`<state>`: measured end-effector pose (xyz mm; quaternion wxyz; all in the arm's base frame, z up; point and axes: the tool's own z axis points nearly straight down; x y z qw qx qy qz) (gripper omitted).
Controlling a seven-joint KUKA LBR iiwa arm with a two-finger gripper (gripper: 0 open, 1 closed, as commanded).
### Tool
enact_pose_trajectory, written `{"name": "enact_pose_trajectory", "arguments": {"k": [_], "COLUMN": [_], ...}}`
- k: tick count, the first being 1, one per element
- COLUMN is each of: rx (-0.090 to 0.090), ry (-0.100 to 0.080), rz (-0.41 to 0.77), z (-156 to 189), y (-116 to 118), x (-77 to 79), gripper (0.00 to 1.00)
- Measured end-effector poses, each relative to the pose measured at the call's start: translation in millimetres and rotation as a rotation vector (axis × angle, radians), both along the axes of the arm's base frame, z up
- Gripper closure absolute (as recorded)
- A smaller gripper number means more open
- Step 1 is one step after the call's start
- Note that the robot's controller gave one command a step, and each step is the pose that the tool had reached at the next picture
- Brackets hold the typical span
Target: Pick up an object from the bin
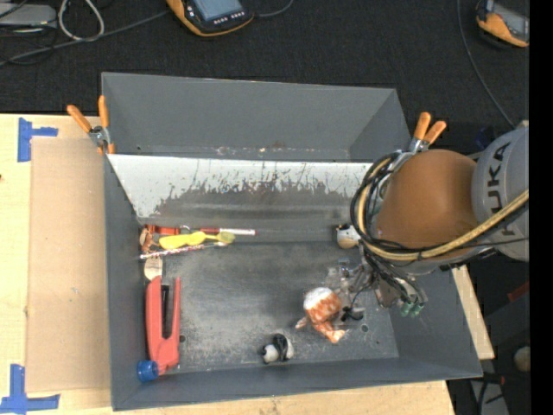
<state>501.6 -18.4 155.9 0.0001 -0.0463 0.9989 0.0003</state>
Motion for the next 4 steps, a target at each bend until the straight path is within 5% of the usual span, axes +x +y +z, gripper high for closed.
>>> {"name": "enact_pose_trajectory", "arguments": {"k": [2, 4], "rx": [0.001, 0.001], "ry": [0.001, 0.005], "rz": [-0.003, -0.005], "z": [14, 65], "y": [1, 2], "x": [-0.1, -0.4], "gripper": [1.00, 1.00]}}
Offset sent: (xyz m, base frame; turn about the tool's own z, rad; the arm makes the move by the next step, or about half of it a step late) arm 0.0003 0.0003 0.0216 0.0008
